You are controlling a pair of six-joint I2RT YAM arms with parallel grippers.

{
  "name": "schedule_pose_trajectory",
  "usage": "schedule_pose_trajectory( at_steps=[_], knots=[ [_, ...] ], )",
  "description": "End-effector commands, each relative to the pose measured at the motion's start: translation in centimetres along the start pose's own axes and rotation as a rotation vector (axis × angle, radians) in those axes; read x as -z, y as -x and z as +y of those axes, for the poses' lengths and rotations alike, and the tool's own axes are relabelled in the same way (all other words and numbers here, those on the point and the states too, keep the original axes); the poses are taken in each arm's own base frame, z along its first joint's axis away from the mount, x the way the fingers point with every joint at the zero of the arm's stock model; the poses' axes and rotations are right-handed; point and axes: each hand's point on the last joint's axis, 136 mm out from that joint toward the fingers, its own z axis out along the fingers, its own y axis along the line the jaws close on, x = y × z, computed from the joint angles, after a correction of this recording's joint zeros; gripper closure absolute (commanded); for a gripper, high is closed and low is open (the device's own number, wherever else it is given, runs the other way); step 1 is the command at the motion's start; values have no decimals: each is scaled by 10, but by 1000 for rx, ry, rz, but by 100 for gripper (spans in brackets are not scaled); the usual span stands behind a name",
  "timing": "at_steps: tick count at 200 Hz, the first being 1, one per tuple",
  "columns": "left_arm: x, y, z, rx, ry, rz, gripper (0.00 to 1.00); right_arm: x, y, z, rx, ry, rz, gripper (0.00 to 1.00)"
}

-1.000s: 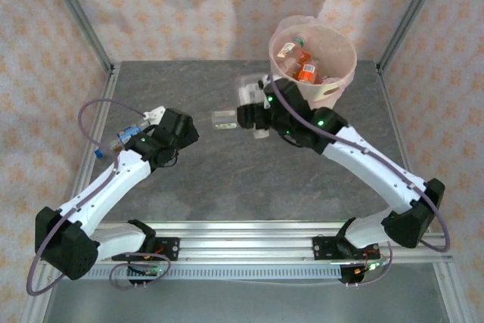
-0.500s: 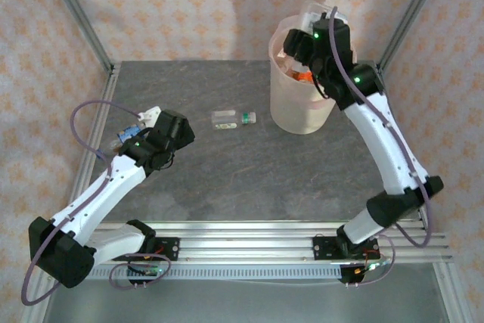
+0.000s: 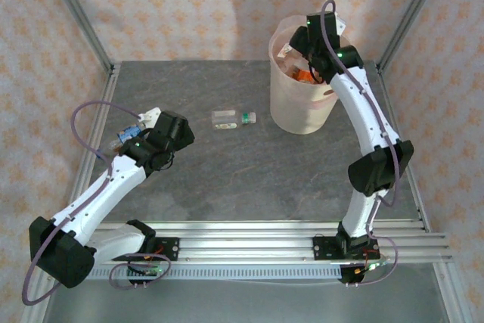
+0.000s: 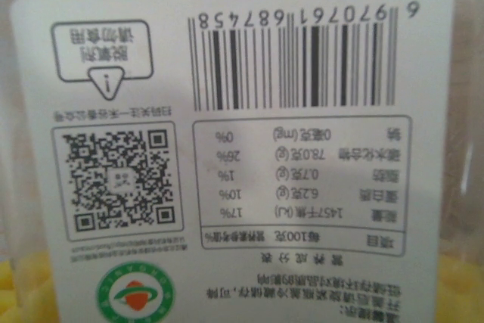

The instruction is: Put the plastic bottles in the bin

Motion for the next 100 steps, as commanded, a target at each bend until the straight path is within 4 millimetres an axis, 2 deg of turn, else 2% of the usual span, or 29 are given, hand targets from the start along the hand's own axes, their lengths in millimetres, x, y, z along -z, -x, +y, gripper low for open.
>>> schedule_pose_trajectory(
  at_steps=[1, 25, 61, 100],
  knots=[
    [-2, -1, 8, -19, 32, -5, 0, -10, -2, 1, -63, 28, 47, 30],
    [-2, -1, 8, -16, 30, -4, 0, -19, -9, -1, -61, 16, 76, 16],
    [-1, 0, 7, -14, 27, -5, 0, -10, -2, -2, -35, 10, 66, 0],
    [-2, 0, 5, -15, 24, -1, 0, 14, 15, -10, 11, -21, 6, 1]
  ],
)
